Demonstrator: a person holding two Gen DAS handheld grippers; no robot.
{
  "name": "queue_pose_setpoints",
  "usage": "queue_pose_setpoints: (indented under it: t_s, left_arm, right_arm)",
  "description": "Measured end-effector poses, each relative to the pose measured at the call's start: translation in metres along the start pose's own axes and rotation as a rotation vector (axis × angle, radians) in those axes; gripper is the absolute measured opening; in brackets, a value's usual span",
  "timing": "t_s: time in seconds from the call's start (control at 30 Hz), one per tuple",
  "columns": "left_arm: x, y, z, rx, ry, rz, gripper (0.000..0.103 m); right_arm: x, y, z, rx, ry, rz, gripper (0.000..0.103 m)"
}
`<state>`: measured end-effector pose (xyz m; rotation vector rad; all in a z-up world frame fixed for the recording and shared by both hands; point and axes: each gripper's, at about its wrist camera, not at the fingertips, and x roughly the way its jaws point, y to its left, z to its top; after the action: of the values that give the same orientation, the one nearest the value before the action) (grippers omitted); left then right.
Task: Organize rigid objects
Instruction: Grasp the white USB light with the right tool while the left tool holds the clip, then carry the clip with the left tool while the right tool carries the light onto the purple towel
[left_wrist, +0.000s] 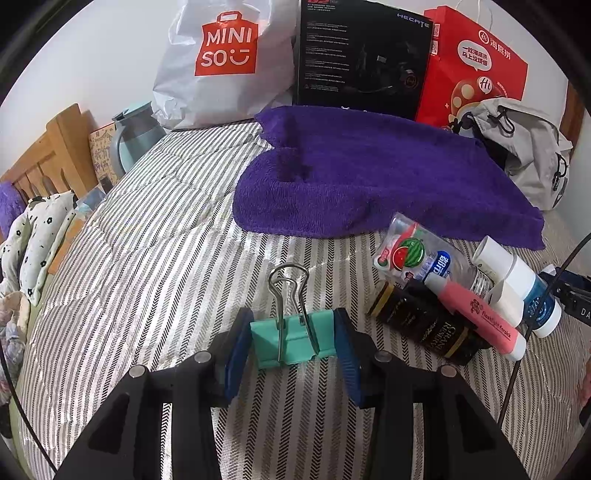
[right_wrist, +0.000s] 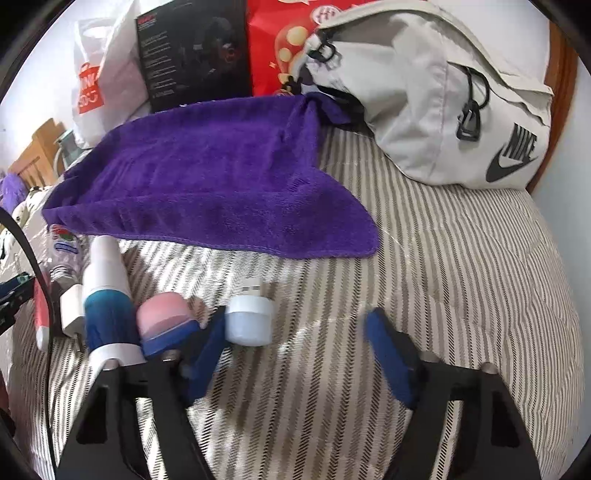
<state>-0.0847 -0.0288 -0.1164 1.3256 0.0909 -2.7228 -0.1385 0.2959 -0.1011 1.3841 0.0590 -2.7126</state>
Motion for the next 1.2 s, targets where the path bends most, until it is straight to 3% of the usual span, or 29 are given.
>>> queue_pose_setpoints:
  t_s: [0.1,0.17,0.67,1.2]
  left_arm:
    - [0.000,0.000,0.001,0.003,0.000,-0.005,0.042]
    - [0.001,0.001,0.001,0.006,-0.001,-0.009,0.042]
    - [-0.016,0.015,0.020,0.007,-0.026,-0.033,0.042]
    - [-0.034,0.007,0.101,0.029,-0.106,-0.031,0.042]
  right_arm:
    - [-0.002,0.006,0.002,-0.022,0.005,0.003,0.043]
    - [-0.005,0.010,0.002,-0.028,0.011,0.004,0.024]
    - [-0.024,0.021,0.004,-0.020,0.035,0.029,0.024]
    - [-0.058,0.048,0.057,-0.056,-0.033,0.101,0.024]
